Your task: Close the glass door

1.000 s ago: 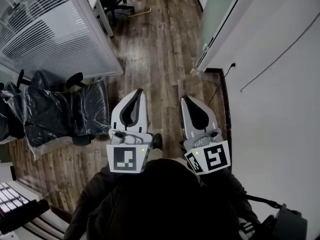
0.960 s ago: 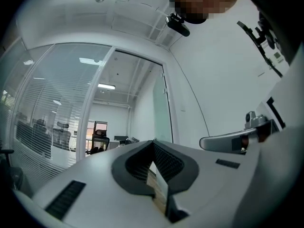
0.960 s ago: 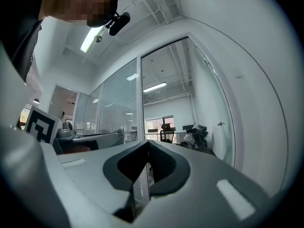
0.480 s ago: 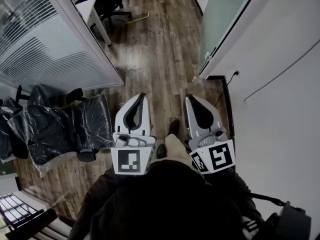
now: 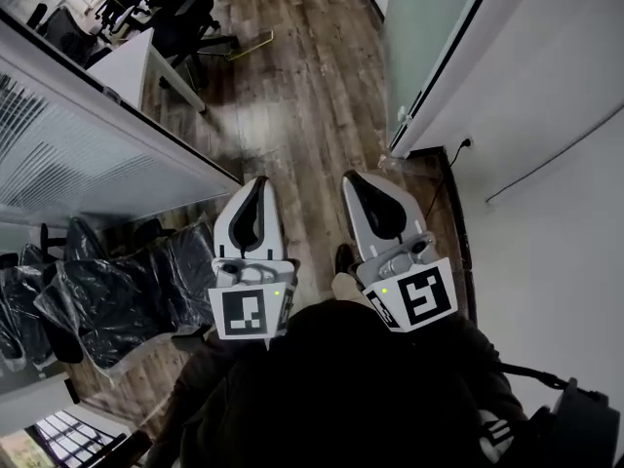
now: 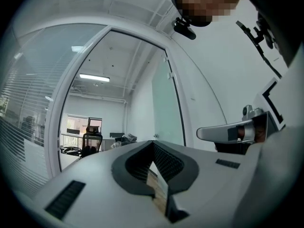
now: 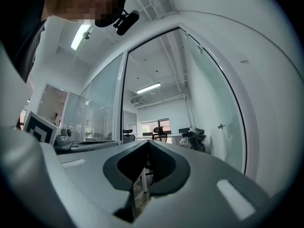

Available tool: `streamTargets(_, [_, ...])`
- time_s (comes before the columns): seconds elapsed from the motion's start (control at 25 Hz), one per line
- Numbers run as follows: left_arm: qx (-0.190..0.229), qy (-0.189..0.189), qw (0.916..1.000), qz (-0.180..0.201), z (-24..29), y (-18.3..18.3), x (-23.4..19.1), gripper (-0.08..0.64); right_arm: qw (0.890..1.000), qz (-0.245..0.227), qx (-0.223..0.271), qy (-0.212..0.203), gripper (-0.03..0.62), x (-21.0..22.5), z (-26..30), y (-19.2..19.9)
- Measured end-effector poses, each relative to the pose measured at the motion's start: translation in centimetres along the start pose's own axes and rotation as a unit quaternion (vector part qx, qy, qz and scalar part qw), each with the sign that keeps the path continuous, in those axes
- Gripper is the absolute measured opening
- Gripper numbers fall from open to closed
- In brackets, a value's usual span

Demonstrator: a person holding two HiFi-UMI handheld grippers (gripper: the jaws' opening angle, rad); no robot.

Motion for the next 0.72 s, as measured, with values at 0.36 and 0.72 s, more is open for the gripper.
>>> streamTargets(0.36, [-0.007,-0.004,0.9999,0.012,9.4,4.0,-1.4,-0.003,1.000,0.014,-0.009,-0.009,0.003,7.5,7.7,3.3])
streamTargets(0.72, [-0.023,-0.017,0.9996,0.004,17.8,9.2,-12.5,-0.003,1.000,0.013,-0.026,-0.009,0.003,9.3,21.1,9.7])
Point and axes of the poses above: the fingertips, and each gripper's own axes: z forward along the fingers, x to its right, y out of its underside, the point moved 9 cm from there along -z, backward along the fingers, and after that the axes turned 15 degrees about x, right-handed, at the moved point
